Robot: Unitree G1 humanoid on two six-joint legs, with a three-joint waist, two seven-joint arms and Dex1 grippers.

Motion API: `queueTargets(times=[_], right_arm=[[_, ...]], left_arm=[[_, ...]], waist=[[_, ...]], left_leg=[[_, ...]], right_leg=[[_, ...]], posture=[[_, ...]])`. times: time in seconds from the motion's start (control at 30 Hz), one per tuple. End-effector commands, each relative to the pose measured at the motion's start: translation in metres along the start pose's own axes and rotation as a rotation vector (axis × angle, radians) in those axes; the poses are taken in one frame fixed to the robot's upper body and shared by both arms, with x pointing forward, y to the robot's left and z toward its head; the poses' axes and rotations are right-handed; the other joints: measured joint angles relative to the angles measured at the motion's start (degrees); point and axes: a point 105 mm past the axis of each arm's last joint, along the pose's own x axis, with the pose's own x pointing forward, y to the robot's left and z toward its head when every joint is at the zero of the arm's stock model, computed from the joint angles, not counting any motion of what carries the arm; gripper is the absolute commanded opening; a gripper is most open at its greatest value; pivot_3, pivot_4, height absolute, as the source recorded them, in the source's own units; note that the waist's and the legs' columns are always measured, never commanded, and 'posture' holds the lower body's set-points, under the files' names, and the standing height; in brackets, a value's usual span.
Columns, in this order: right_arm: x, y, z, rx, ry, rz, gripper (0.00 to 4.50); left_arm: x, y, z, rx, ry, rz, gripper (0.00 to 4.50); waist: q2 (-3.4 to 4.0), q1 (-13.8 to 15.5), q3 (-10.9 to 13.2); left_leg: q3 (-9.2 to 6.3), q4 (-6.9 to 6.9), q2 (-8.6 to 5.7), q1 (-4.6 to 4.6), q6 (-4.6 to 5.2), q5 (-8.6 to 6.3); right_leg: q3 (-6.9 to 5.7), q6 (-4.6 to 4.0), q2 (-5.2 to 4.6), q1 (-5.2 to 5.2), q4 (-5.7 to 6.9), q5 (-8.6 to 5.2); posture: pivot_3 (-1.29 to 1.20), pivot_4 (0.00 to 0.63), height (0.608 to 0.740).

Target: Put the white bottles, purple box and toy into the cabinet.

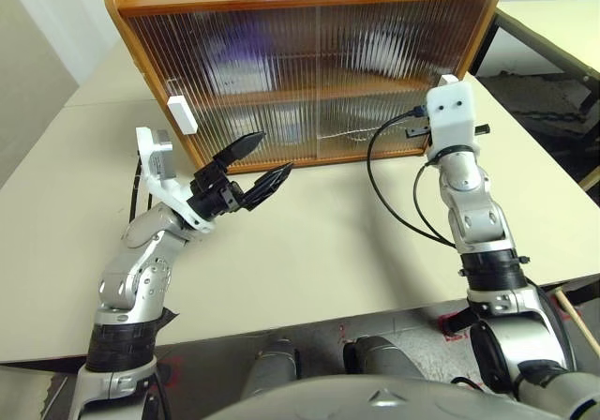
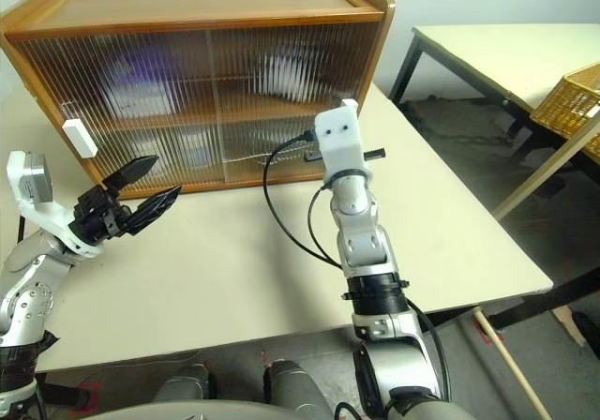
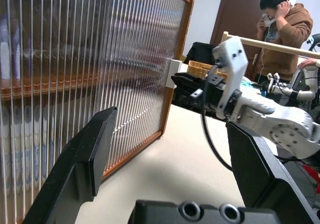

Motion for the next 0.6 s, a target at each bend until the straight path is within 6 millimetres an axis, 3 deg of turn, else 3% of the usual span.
queueTargets(times=[0.03, 0.17, 0.27, 0.4, 0.6], right_arm=[[-0.010, -0.005, -0.006, 0.100, 0.014, 0.105, 1.93], [-0.031, -0.004, -0.017, 0.492, 0.016, 0.374, 3.39], [-0.042, -0.018, -0.032, 0.518, 0.042, 0.328, 4.47], [-0.066, -0.024, -0.054, 0.452, 0.083, 0.271, 4.47], [-0.091, -0.013, -0.067, 0.424, 0.070, 0.254, 4.47]], left_arm=[[-0.003, 0.001, -0.005, -0.007, 0.016, 0.011, 4.50], [-0.014, 0.005, -0.011, -0.025, 0.020, 0.063, 4.50], [-0.022, 0.005, -0.016, -0.040, 0.026, 0.095, 4.50], [-0.039, 0.007, -0.026, -0.068, 0.017, 0.200, 4.50], [-0.074, 0.027, -0.049, 0.010, 0.013, 0.596, 4.50]], waist=[[-0.02, -0.07, -0.01], [-0.04, -0.31, -0.02], [-0.04, -0.38, -0.01], [-0.07, -0.40, 0.02], [-0.02, -0.72, 0.18]], left_leg=[[0.01, 0.02, -0.01, 0.00, 0.00, 0.00], [0.11, 0.00, -0.03, 0.11, 0.00, 0.00], [0.12, 0.01, -0.05, 0.18, -0.03, 0.02], [0.06, -0.05, -0.02, 0.61, -0.04, 0.01], [0.06, -0.06, -0.04, 0.64, -0.07, -0.02]], right_leg=[[0.01, 0.02, -0.01, 0.01, -0.01, -0.01], [0.08, 0.15, 0.01, 0.14, -0.02, -0.17], [0.09, 0.48, 0.06, 0.19, 0.05, -0.65], [0.08, 0.41, 0.05, 0.61, 0.05, -0.77], [0.12, 0.09, 0.05, 0.61, 0.08, -1.00]], posture=[[-0.12, 0.041, 0.740], [-0.12, 0.046, 0.740], [-0.11, 0.054, 0.740], [-0.12, 0.061, 0.740], [-0.11, 0.069, 0.740]])
